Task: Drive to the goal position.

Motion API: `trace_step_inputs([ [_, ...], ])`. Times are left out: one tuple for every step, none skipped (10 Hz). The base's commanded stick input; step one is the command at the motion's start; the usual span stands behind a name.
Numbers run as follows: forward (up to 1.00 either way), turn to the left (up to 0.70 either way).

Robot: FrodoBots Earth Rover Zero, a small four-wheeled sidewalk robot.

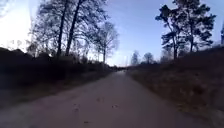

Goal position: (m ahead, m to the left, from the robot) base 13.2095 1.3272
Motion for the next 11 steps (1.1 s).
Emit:
trace_step_inputs([
  [1.00, 0.00],
  [1.00, -0.20],
  [1.00, -0.24],
  [1.00, -0.03],
  [1.00, 0.00],
  [1.00, 0.00],
  [1.00, 0.00],
  [1.00, 0.00],
  [1.00, 0.00],
  [1.00, 0.00],
  [1.00, 0.00],
])
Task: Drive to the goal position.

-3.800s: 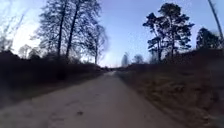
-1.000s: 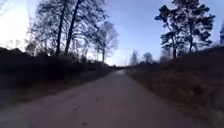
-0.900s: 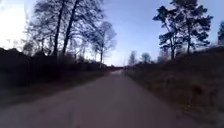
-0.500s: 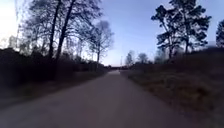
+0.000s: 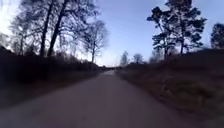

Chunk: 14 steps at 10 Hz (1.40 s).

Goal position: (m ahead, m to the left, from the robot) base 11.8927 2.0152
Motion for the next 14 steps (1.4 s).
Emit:
trace_step_inputs([
  [1.00, 0.00],
  [1.00, 0.00],
  [1.00, 0.00],
  [1.00, 0.00],
  [1.00, 0.00],
  [1.00, 0.00],
  [1.00, 0.00],
  [1.00, 0.00],
  [1.00, 0.34],
  [1.00, 0.40],
  [1.00, 0.40],
  [1.00, 0.00],
  [1.00, 0.00],
  [1.00, 0.00],
])
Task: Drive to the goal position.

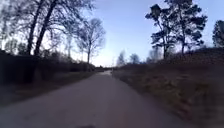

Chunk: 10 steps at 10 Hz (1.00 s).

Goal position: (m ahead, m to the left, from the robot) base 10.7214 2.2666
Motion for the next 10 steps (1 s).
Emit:
trace_step_inputs([
  [1.00, 0.00],
  [1.00, 0.00],
  [1.00, 0.00],
  [1.00, 0.00],
  [1.00, 0.14],
  [1.00, 0.40],
  [1.00, 0.40],
  [1.00, 0.23],
  [1.00, 0.01],
  [1.00, 0.00],
])
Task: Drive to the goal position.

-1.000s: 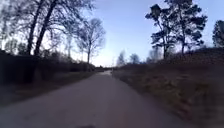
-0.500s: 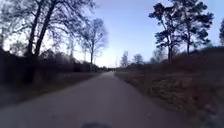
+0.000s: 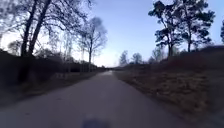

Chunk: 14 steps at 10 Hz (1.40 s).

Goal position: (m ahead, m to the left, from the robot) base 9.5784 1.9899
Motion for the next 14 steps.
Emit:
trace_step_inputs([
  [1.00, 0.00],
  [1.00, 0.00],
  [1.00, 0.00],
  [1.00, 0.00],
  [1.00, 0.00],
  [1.00, 0.00],
  [1.00, 0.00],
  [1.00, 0.00],
  [1.00, 0.00],
  [1.00, 0.00],
  [1.00, 0.00],
  [1.00, 0.00],
  [1.00, 0.00],
  [1.00, 0.00],
])
